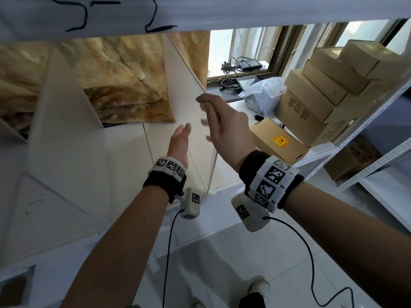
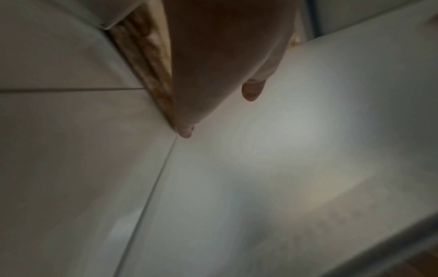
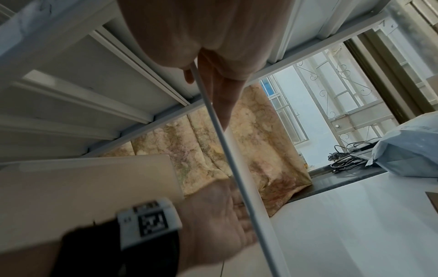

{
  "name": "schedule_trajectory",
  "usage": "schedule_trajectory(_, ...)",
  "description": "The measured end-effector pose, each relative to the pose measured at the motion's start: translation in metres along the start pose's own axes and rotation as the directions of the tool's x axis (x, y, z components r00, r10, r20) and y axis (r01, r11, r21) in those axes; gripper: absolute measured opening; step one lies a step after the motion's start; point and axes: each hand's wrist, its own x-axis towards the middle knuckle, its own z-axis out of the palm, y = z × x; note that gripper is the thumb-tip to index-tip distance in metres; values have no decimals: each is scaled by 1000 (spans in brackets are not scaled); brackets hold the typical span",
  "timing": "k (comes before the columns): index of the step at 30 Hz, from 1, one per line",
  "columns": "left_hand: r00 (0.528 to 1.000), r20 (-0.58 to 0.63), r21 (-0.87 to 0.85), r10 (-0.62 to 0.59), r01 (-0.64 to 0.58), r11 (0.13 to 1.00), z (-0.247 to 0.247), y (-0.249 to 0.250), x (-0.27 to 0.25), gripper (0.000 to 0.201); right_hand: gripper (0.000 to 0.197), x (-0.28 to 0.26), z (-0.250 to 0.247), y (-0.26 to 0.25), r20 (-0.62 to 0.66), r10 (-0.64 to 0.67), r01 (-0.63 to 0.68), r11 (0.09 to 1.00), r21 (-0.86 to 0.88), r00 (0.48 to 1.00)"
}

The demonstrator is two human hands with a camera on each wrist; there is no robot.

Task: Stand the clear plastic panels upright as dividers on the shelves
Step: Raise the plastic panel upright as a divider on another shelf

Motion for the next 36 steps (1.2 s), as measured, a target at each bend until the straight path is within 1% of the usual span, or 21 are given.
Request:
schedule_trajectory(2, 995, 53, 44, 86, -88, 995, 8, 26, -5, 68, 30, 2, 0, 0, 1, 1, -1, 1000, 2, 1000)
schedule_trajectory(4, 985, 107, 90, 138, -147, 985, 17, 51, -11, 72, 31, 3, -1, 0, 0, 2, -2, 1000, 2, 1000)
schedule_trajectory(7, 982, 108, 50, 154, -160, 986, 29, 84, -18, 79, 34, 3, -2, 1, -15, 10, -10, 1000, 4, 1000)
schedule_trajectory(10, 969, 135, 92, 205, -219, 971, 39, 102, -21, 82, 33, 1, -4, 2, -25, 0, 0, 1000, 11, 1000)
schedule_trajectory(13, 955, 162, 153, 249, -274, 950, 43, 106, -22, 95, 32, 0, -5, 3, -31, -10, 11, 1000, 16, 999)
schedule_trajectory(14, 952, 169, 168, 254, -282, 945, 44, 105, -21, 96, 32, 0, -5, 3, -33, -11, 12, 1000, 18, 999)
schedule_trajectory(19, 947, 190, 148, 260, -290, 946, 48, 101, -16, 79, 32, 1, -5, 6, -40, -19, 20, 1000, 24, 999)
schedule_trajectory(23, 936, 182, 126, 300, -325, 937, 46, 95, -16, 84, 32, 1, 2, 13, -28, -11, 12, 1000, 12, 1000)
schedule_trajectory(26, 939, 180, 80, 293, -311, 947, 42, 82, -13, 85, 33, -4, 6, 18, -40, -38, 38, 999, 9, 998)
schedule_trajectory(30, 945, 166, 60, 283, -296, 953, 37, 82, -6, 86, 34, 1, 14, 21, -44, -82, 82, 997, -5, 996)
schedule_trajectory(36, 936, 158, 52, 314, -325, 944, 36, 83, -7, 78, 38, 4, 17, 22, -37, -103, 101, 994, -37, 994)
